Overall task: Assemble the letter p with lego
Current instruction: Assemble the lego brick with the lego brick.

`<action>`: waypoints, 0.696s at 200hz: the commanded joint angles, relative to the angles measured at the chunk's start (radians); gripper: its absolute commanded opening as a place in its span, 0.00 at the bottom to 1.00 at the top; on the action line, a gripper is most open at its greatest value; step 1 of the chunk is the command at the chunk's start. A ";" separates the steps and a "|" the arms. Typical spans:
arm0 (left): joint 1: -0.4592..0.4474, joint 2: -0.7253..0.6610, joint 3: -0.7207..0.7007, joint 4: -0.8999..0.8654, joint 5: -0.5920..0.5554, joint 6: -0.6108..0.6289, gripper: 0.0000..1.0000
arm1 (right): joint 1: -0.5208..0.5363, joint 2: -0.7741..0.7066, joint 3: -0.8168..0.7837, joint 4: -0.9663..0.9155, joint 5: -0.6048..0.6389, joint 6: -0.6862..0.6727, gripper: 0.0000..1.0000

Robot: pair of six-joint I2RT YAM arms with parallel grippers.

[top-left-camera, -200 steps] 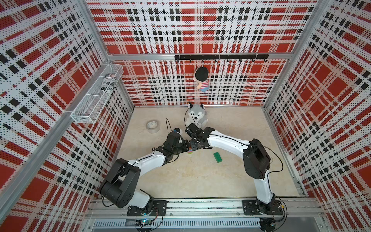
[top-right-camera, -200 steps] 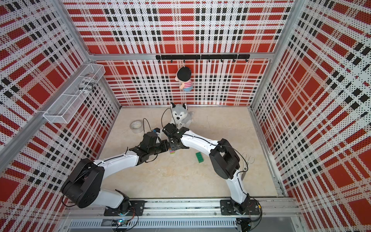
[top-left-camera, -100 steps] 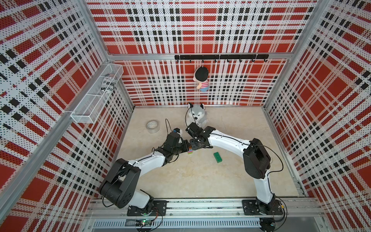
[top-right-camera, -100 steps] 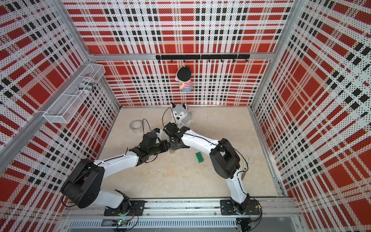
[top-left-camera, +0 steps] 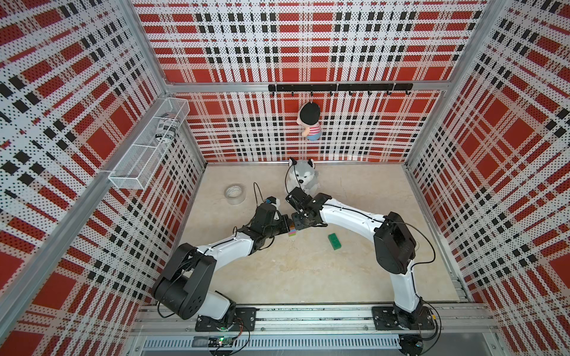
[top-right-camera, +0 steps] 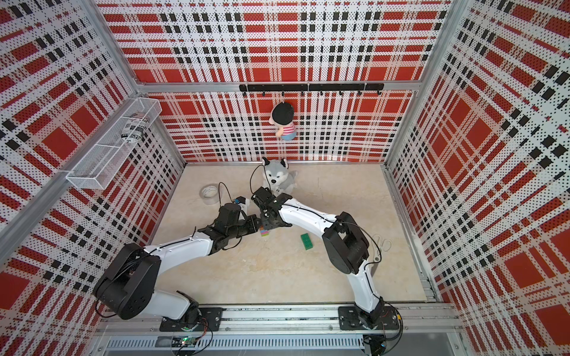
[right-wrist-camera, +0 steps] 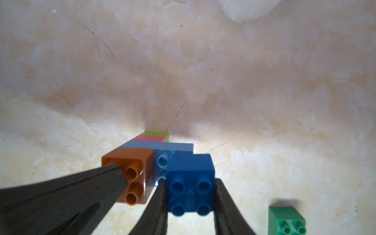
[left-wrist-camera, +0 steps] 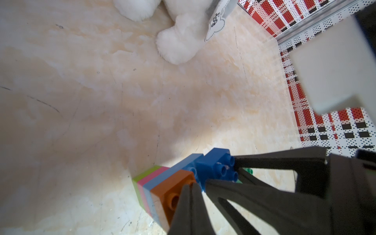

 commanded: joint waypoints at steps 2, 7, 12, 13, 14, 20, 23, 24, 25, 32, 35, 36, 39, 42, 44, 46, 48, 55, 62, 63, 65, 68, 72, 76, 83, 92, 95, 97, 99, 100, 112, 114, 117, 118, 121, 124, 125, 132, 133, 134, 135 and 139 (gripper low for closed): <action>0.003 0.014 -0.040 -0.099 -0.002 0.020 0.00 | -0.003 -0.023 0.023 -0.018 -0.008 -0.008 0.23; 0.004 0.013 -0.042 -0.099 -0.002 0.020 0.00 | -0.003 -0.025 0.024 -0.020 -0.006 -0.008 0.23; 0.004 0.012 -0.042 -0.099 -0.002 0.020 0.00 | -0.004 -0.027 0.024 -0.021 -0.002 -0.007 0.23; 0.005 0.013 -0.042 -0.099 -0.002 0.020 0.00 | -0.004 -0.028 0.024 -0.022 -0.002 -0.007 0.23; 0.006 0.013 -0.042 -0.099 -0.002 0.020 0.00 | -0.004 -0.028 0.024 -0.022 -0.002 -0.008 0.23; 0.006 0.013 -0.043 -0.099 -0.002 0.020 0.00 | -0.004 -0.032 0.024 -0.022 0.001 -0.008 0.23; 0.005 0.013 -0.043 -0.099 -0.002 0.020 0.00 | -0.006 -0.033 0.025 -0.022 0.001 -0.008 0.23; 0.005 0.012 -0.043 -0.099 -0.002 0.020 0.00 | -0.006 -0.033 0.024 -0.021 0.002 -0.008 0.23; 0.005 0.012 -0.043 -0.099 -0.002 0.020 0.00 | -0.006 -0.034 0.024 -0.022 0.002 -0.008 0.23; 0.006 0.013 -0.045 -0.099 -0.002 0.020 0.00 | -0.006 -0.038 0.025 -0.023 0.003 -0.007 0.23; 0.006 0.013 -0.045 -0.099 -0.002 0.020 0.00 | -0.006 -0.041 0.025 -0.024 0.004 -0.007 0.23; 0.006 0.012 -0.045 -0.099 -0.002 0.020 0.00 | -0.006 -0.040 0.025 -0.024 0.005 -0.007 0.23; 0.005 0.013 -0.045 -0.099 -0.002 0.021 0.00 | -0.006 -0.041 0.025 -0.025 0.007 -0.008 0.23; 0.005 0.012 -0.045 -0.099 -0.002 0.021 0.00 | -0.006 -0.043 0.028 -0.025 0.007 -0.008 0.23; 0.005 0.012 -0.045 -0.099 -0.002 0.022 0.00 | -0.006 -0.044 0.027 -0.026 0.009 -0.008 0.23; 0.006 0.013 -0.045 -0.099 -0.002 0.021 0.00 | -0.006 -0.046 0.027 -0.027 0.009 -0.007 0.23; 0.006 0.014 -0.045 -0.099 -0.002 0.022 0.00 | -0.006 -0.047 0.027 -0.027 0.010 -0.007 0.23; 0.007 0.012 -0.046 -0.099 -0.002 0.022 0.00 | -0.007 -0.049 0.027 -0.028 0.011 -0.008 0.23; 0.007 0.010 -0.047 -0.099 -0.003 0.022 0.00 | -0.007 -0.051 0.027 -0.031 0.014 -0.008 0.23; 0.007 0.011 -0.047 -0.099 -0.003 0.022 0.00 | -0.007 -0.052 0.027 -0.030 0.013 -0.008 0.23; 0.008 0.012 -0.047 -0.099 -0.003 0.022 0.00 | -0.007 -0.052 0.027 -0.032 0.014 -0.008 0.23; 0.007 0.011 -0.047 -0.099 -0.003 0.022 0.00 | -0.008 -0.052 0.026 -0.033 0.013 -0.007 0.23; 0.006 0.012 -0.047 -0.099 -0.003 0.022 0.00 | -0.008 -0.055 0.025 -0.034 0.013 -0.008 0.23; 0.007 0.012 -0.047 -0.099 -0.003 0.022 0.00 | -0.007 -0.056 0.025 -0.036 0.013 -0.007 0.23; 0.007 0.011 -0.047 -0.099 -0.003 0.022 0.00 | -0.008 -0.057 0.023 -0.037 0.016 -0.008 0.23; 0.007 0.011 -0.047 -0.099 -0.002 0.022 0.00 | -0.008 -0.061 0.021 -0.038 0.017 -0.007 0.23; 0.007 0.012 -0.047 -0.099 -0.003 0.022 0.00 | -0.008 -0.062 0.021 -0.038 0.017 -0.006 0.23; 0.007 0.012 -0.047 -0.099 -0.001 0.022 0.00 | -0.008 -0.062 0.021 -0.038 0.016 -0.007 0.23; 0.007 0.012 -0.047 -0.099 -0.002 0.022 0.00 | -0.009 -0.062 0.022 -0.039 0.016 -0.007 0.23; 0.007 0.012 -0.047 -0.099 -0.002 0.022 0.00 | -0.009 -0.063 0.022 -0.039 0.016 -0.008 0.23; 0.009 0.012 -0.047 -0.099 -0.002 0.023 0.00 | -0.011 -0.065 0.024 -0.038 0.013 -0.008 0.23; 0.009 0.012 -0.047 -0.099 -0.002 0.023 0.00 | -0.011 -0.065 0.025 -0.038 0.012 -0.008 0.23; 0.008 0.012 -0.047 -0.099 -0.002 0.023 0.00 | -0.012 -0.066 0.025 -0.037 0.012 -0.007 0.23; 0.008 0.012 -0.047 -0.099 -0.002 0.023 0.00 | -0.012 -0.067 0.025 -0.038 0.011 -0.007 0.23; 0.009 0.011 -0.047 -0.099 -0.002 0.023 0.00 | -0.013 -0.067 0.027 -0.039 0.010 -0.008 0.23; 0.008 0.013 -0.047 -0.099 -0.002 0.024 0.00 | -0.012 -0.065 0.028 -0.039 0.009 -0.008 0.23; 0.009 0.013 -0.047 -0.099 -0.002 0.024 0.00 | -0.013 -0.065 0.028 -0.039 0.009 -0.008 0.23; 0.009 0.013 -0.048 -0.099 -0.002 0.024 0.00 | -0.014 -0.065 0.031 -0.040 0.007 -0.008 0.23; 0.008 0.013 -0.048 -0.099 -0.002 0.024 0.00 | -0.014 -0.064 0.030 -0.040 0.007 -0.023 0.23; 0.009 0.013 -0.048 -0.100 -0.003 0.024 0.00 | -0.014 -0.064 0.030 -0.040 0.005 -0.031 0.23; 0.009 0.013 -0.048 -0.100 -0.002 0.024 0.00 | -0.014 -0.063 0.031 -0.041 0.004 -0.036 0.23; 0.009 0.012 -0.048 -0.099 -0.002 0.024 0.00 | -0.015 -0.059 0.034 -0.042 0.001 -0.039 0.23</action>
